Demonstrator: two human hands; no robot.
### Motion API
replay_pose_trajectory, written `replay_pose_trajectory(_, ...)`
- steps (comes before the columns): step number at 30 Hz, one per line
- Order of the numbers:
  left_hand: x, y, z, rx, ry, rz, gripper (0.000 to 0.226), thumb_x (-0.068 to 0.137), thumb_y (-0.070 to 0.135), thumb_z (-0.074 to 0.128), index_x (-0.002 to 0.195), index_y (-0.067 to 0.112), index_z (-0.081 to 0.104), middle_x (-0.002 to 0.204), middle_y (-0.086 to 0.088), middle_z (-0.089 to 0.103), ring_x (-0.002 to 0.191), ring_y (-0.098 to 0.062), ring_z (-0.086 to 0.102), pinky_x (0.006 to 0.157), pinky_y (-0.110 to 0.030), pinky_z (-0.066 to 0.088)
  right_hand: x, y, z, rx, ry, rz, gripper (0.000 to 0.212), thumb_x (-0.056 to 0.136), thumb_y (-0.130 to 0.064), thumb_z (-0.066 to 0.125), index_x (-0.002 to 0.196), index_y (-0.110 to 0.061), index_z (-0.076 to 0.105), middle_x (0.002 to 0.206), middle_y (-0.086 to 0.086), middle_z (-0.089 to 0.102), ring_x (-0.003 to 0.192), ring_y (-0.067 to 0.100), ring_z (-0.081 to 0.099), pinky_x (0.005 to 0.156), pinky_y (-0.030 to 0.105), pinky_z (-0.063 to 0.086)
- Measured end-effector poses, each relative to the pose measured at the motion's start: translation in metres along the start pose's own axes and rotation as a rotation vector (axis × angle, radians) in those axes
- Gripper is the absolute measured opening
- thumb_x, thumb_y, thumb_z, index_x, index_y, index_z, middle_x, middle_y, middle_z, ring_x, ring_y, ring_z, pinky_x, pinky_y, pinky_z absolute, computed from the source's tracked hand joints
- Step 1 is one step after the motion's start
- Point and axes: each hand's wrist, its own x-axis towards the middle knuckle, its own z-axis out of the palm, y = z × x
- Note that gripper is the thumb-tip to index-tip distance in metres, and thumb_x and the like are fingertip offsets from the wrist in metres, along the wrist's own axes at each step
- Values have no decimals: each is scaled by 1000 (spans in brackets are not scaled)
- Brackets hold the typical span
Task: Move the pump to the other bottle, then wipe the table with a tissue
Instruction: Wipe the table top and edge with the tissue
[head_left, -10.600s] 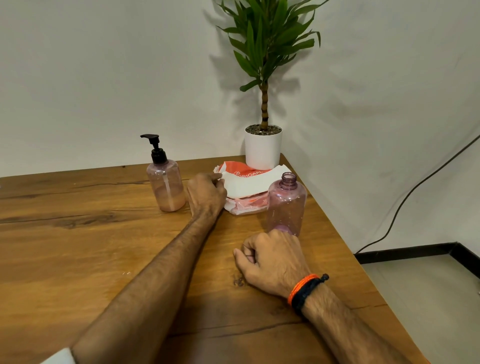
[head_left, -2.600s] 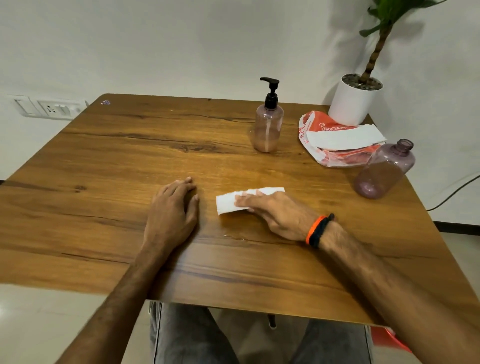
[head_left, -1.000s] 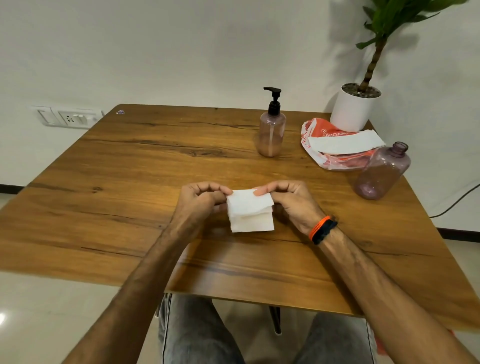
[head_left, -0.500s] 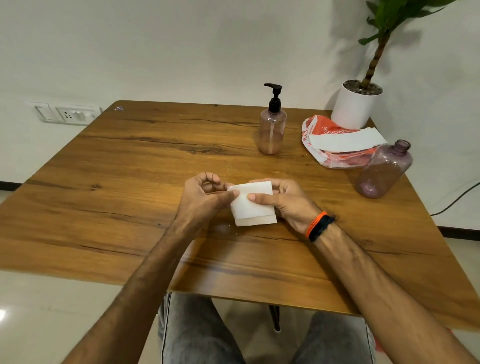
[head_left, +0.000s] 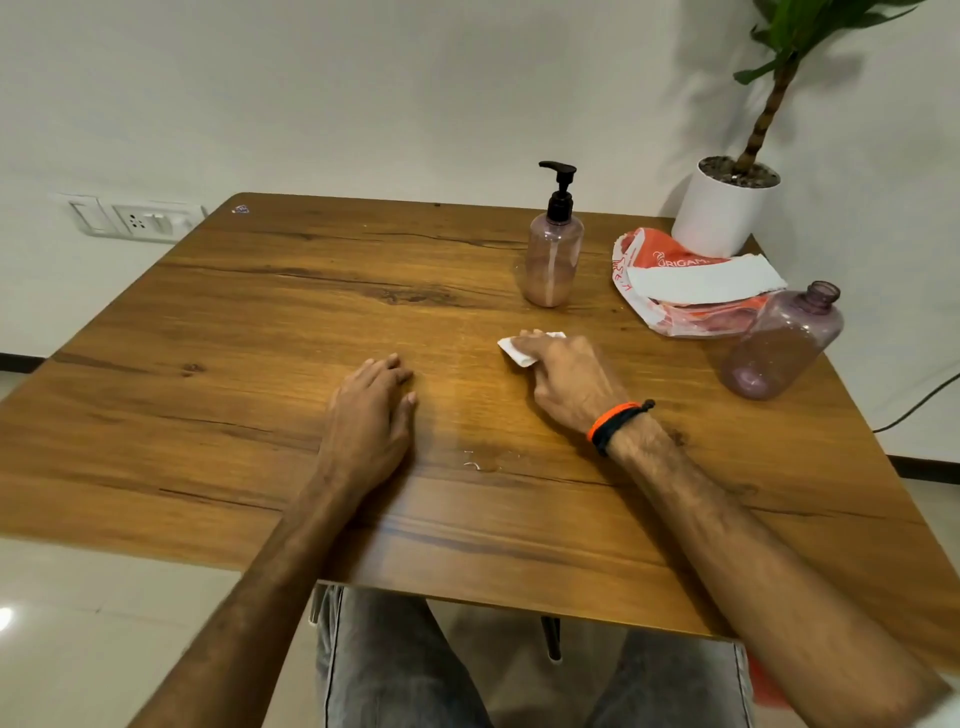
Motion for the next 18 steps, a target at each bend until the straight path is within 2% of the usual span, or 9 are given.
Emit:
replay_pose_trajectory(2, -2, -2, 3, 16, 18, 7, 36, 95, 20, 52, 129, 10, 58, 148, -7, 46, 139, -27, 38, 115, -47, 29, 4, 1, 7, -24, -106, -10, 56, 89, 2, 42, 143, -15, 44, 154, 6, 37, 144, 19, 31, 120, 29, 20)
replay_pose_trajectory(4, -4, -3, 3, 27, 28, 10, 36, 96, 22, 51, 130, 12, 57, 149, -5, 45, 140, -25, 37, 116, -47, 29, 9, 0, 9, 18, -135, -22, 60, 88, 6, 39, 145, -13, 40, 156, 7, 32, 146, 17, 26, 121, 28, 14)
replay_pose_trajectory(9, -3, 1, 1, 26, 20, -2, 37, 96, 23, 51, 131, 14, 57, 149, -2, 45, 142, -23, 36, 116, -47, 28, 19, -12, 17, 21, -196, -81, 66, 87, 9, 38, 149, -10, 29, 159, 10, 22, 148, 19, 18, 122, 32, 9)
replay_pose_trajectory(12, -4, 3, 1, 34, 24, -9, 37, 96, 22, 50, 131, 13, 57, 149, -2, 45, 142, -23, 35, 116, -45, 27, 19, -24, 18, 45, -231, -120, 65, 90, 9, 36, 151, -10, 26, 160, 9, 20, 149, 17, 16, 122, 29, 5)
replay_pose_trajectory(15, -4, 5, 0, 40, 20, -11, 37, 96, 22, 50, 131, 12, 57, 149, -3, 45, 142, -23, 36, 116, -45, 27, 7, -37, 18, 56, -268, -212, 63, 92, 11, 32, 150, -13, 27, 160, 7, 21, 149, 17, 15, 121, 26, 4)
replay_pose_trajectory(18, -5, 6, -1, 44, 10, -13, 37, 96, 21, 50, 131, 12, 57, 150, -3, 44, 142, -23, 35, 117, -43, 26, -12, -42, 12, 145, -335, -285, 56, 96, 10, 31, 147, -13, 36, 158, 6, 26, 148, 17, 18, 121, 24, 4)
